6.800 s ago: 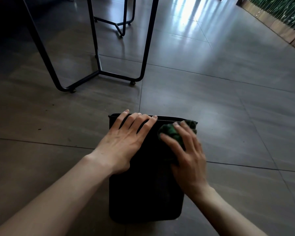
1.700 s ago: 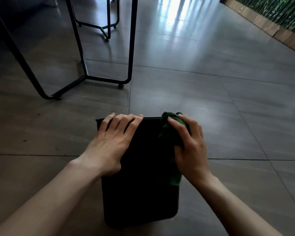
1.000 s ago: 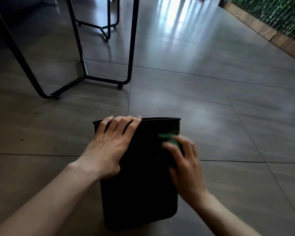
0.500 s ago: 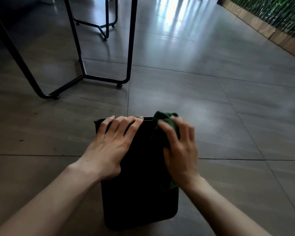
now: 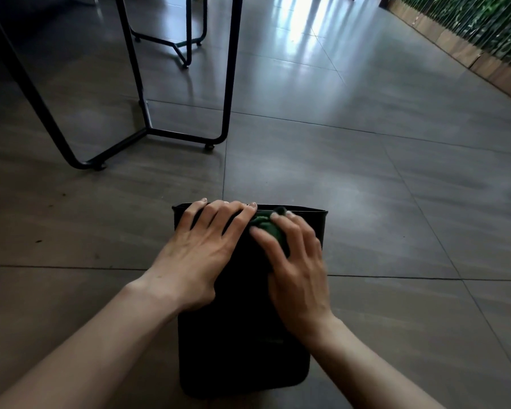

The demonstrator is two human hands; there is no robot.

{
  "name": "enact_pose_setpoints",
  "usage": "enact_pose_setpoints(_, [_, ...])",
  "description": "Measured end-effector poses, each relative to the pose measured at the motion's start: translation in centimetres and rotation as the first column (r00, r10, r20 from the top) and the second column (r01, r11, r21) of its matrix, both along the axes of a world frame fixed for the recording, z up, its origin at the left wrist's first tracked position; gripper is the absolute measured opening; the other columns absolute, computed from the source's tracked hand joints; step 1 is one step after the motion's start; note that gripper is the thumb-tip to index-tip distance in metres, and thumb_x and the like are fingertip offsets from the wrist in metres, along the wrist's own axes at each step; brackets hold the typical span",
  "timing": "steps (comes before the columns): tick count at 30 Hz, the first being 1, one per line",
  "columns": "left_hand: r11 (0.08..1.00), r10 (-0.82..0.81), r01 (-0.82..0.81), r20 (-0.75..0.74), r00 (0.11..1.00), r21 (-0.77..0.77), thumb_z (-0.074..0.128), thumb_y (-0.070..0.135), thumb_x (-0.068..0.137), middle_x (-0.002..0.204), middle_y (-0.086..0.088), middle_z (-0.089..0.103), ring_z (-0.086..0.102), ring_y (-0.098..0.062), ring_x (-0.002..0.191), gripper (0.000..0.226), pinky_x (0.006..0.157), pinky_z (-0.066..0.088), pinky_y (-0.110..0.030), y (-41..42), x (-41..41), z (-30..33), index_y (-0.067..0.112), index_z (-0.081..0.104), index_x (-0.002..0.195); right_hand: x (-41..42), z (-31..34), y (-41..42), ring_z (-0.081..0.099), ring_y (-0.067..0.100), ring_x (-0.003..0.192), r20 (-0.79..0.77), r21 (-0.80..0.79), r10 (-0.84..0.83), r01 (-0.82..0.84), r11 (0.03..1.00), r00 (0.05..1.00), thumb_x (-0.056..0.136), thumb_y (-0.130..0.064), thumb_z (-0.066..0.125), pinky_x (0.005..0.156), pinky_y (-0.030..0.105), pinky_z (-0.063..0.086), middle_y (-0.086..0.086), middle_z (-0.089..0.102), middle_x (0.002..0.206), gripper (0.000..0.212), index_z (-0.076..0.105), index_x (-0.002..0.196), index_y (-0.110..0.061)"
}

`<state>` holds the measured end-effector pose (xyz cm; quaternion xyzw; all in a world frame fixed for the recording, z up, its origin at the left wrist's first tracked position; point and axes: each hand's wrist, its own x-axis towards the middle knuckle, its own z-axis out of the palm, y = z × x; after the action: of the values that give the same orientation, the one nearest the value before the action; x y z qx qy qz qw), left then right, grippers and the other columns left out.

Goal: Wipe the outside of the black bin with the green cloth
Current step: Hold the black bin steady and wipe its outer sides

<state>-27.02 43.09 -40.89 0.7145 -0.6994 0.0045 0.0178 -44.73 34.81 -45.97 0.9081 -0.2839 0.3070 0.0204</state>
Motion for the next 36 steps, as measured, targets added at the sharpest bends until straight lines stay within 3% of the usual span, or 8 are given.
enact_pose_setpoints(4, [1.0, 0.012, -0.012, 0.0, 1.0, 0.003, 0.064, 0.021, 0.059, 0.159, 0.002, 0.01, 0.009, -0.023, 0.151, 0.124, 0.124, 0.002, -0.043, 0.0, 0.3, 0.0, 0.021, -0.013, 0.156, -0.9, -2.6, 2.0, 0.057, 0.043, 0.135, -0.149, -0.126, 0.163, -0.183, 0.975, 0.975, 0.102, -0.017, 0.054, 0.102, 0.05, 0.053, 0.021, 0.066, 0.136, 0.029, 0.068, 0.127, -0.017])
enact_pose_setpoints(9, [1.0, -0.016, 0.016, -0.036, 0.999, -0.006, 0.061, 0.03, 0.061, 0.158, 0.001, 0.012, 0.011, -0.024, 0.15, 0.119, 0.124, 0.002, -0.043, 0.2, 0.3, 0.0, 0.02, -0.01, 0.157, -7.5, -6.7, 5.2, 0.058, 0.031, 0.136, -0.486, -0.166, 0.385, -0.516, 0.84, 0.784, 0.111, -0.016, 0.034, 0.094, 0.039, 0.059, 0.006, 0.063, 0.141, 0.036, 0.059, 0.131, -0.033])
enact_pose_setpoints(12, [1.0, -0.012, 0.011, -0.036, 0.999, -0.01, 0.064, 0.03, 0.061, 0.157, 0.001, 0.012, 0.011, -0.024, 0.15, 0.121, 0.123, 0.003, -0.043, 0.3, 0.5, 0.0, 0.02, -0.01, 0.156, -7.2, -4.4, 2.4, 0.06, 0.038, 0.133, -0.385, -0.143, 0.342, -0.421, 0.896, 0.857, 0.106, -0.016, 0.043, 0.096, 0.046, 0.059, 0.012, 0.067, 0.139, 0.035, 0.064, 0.133, -0.026])
enact_pose_setpoints(17, [1.0, 0.0, 0.0, -0.067, 0.998, 0.0, 0.064, 0.032, 0.061, 0.157, 0.002, 0.012, 0.011, -0.023, 0.15, 0.121, 0.123, 0.004, -0.043, 0.4, 0.8, 0.3, 0.021, -0.01, 0.156, -1.9, 0.8, -2.9, 0.048, 0.044, 0.138, 0.002, 0.082, -0.037, 0.037, 0.996, 0.999, 0.087, -0.005, 0.049, 0.107, 0.056, 0.049, 0.021, 0.056, 0.142, 0.051, 0.067, 0.135, -0.014])
enact_pose_setpoints(25, [1.0, 0.011, -0.012, -0.076, 0.997, -0.005, 0.06, 0.034, 0.06, 0.156, 0.001, 0.013, 0.014, -0.024, 0.149, 0.119, 0.123, 0.004, -0.043, 0.2, 1.0, 0.0, 0.02, -0.008, 0.156, -9.1, -5.4, 1.7, 0.049, 0.04, 0.137, -0.203, 0.086, 0.192, -0.177, 0.98, 0.96, 0.099, -0.021, 0.06, 0.101, 0.048, 0.056, 0.015, 0.05, 0.143, 0.03, 0.062, 0.128, -0.022])
enact_pose_setpoints(29, [1.0, 0.01, -0.01, -0.068, 0.998, 0.003, 0.059, 0.035, 0.058, 0.155, 0.002, 0.013, 0.014, -0.024, 0.148, 0.12, 0.124, 0.004, -0.043, 0.0, 1.0, 0.0, 0.021, -0.009, 0.156, -11.0, -5.2, 1.8, 0.058, 0.036, 0.121, -0.216, 0.262, 0.061, -0.003, 0.965, 0.974, 0.08, -0.004, 0.081, 0.078, 0.04, 0.063, 0.009, 0.053, 0.129, 0.041, 0.067, 0.114, -0.022])
enact_pose_setpoints(33, [1.0, 0.0, -0.001, -0.07, 0.998, -0.014, 0.058, 0.033, 0.059, 0.155, 0.001, 0.018, 0.018, -0.024, 0.147, 0.117, 0.124, 0.006, -0.043, 0.3, 0.9, 0.0, 0.02, -0.005, 0.157, -9.9, -2.0, 0.1, 0.066, 0.021, 0.096, 0.115, 0.61, -0.222, 0.107, 0.785, 0.968, 0.064, 0.025, 0.071, 0.082, 0.026, 0.055, 0.001, 0.065, 0.107, 0.06, 0.071, 0.104, -0.021])
enact_pose_setpoints(36, [0.999, -0.018, 0.017, -0.058, 0.998, -0.03, 0.048, 0.036, 0.059, 0.154, 0.0, 0.021, 0.021, -0.025, 0.146, 0.113, 0.123, 0.007, -0.044, 0.5, 0.5, 0.0, 0.02, -0.006, 0.158, -9.8, 2.2, -2.7, 0.066, 0.028, 0.09, 0.349, 0.888, -0.558, -0.076, 0.453, 0.753, 0.087, 0.02, 0.057, 0.074, 0.03, 0.059, 0.018, 0.072, 0.107, 0.041, 0.067, 0.111, -0.012])
